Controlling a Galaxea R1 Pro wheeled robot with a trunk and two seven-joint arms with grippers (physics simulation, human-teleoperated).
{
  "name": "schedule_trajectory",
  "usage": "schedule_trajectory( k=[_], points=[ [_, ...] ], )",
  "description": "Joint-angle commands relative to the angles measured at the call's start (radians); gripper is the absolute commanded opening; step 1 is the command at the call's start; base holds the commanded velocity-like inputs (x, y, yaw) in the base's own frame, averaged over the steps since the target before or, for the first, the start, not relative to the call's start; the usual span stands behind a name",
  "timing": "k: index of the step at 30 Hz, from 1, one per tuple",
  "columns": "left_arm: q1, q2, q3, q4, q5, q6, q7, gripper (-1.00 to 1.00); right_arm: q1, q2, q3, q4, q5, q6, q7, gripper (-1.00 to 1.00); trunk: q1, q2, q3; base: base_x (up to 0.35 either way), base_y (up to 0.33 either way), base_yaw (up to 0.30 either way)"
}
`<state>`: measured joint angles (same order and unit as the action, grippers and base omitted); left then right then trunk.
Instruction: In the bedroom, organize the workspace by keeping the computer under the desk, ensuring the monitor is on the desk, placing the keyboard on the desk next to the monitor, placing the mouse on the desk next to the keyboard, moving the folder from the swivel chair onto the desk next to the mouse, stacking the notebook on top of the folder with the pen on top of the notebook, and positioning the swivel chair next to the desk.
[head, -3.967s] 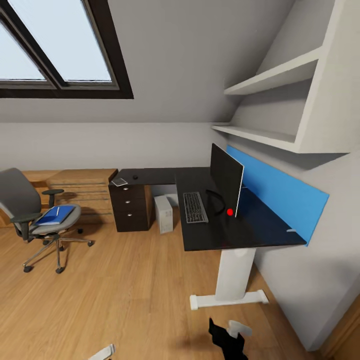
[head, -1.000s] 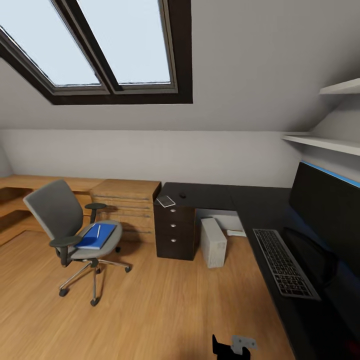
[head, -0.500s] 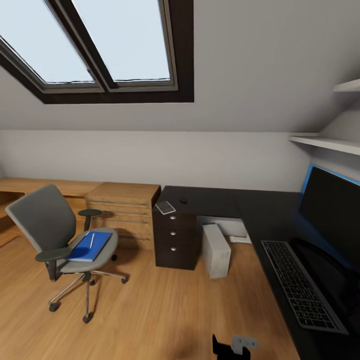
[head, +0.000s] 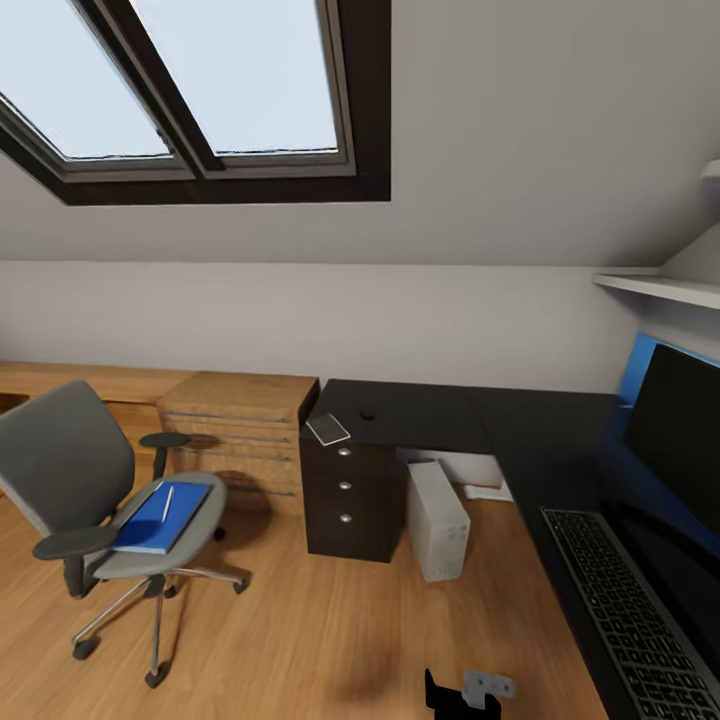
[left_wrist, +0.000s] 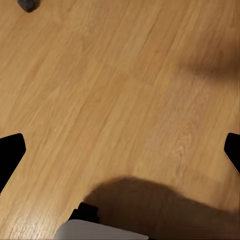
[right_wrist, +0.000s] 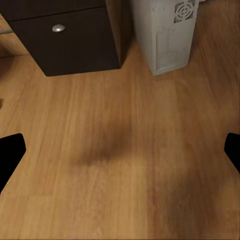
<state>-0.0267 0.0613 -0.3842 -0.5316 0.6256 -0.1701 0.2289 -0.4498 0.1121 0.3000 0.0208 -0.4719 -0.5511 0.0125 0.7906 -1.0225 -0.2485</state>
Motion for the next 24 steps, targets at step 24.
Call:
schedule_trajectory(
  k=[24],
  points=[
    [0.0,0.007,-0.007,-0.913,-0.003,0.462,0.369,1.0,-0.122,-0.005,0.007,-0.526,0.01,0.317,-0.278,1.0,0.001,-0.001,-0.001,0.326,0.0,0.0]
  ],
)
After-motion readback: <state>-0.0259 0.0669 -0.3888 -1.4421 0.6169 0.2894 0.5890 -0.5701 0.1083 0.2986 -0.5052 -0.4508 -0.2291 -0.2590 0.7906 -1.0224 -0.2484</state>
